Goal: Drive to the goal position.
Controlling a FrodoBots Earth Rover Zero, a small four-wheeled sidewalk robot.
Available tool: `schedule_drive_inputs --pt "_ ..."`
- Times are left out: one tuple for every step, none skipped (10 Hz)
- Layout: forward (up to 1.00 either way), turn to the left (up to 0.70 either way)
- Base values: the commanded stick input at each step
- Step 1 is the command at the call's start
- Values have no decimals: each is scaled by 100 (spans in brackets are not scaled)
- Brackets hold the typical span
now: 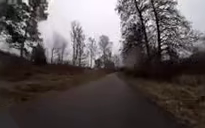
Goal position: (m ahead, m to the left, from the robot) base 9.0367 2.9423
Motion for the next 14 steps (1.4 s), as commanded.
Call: schedule_drive_inputs --pt "70 0" --pt "70 0" --pt "70 0" --pt "70 0" --pt "70 0" --pt "70 0" --pt "70 0" --pt "70 0" --pt "70 0" --pt "70 0" --pt "70 0" --pt "70 0" --pt "70 0" --pt "70 0"
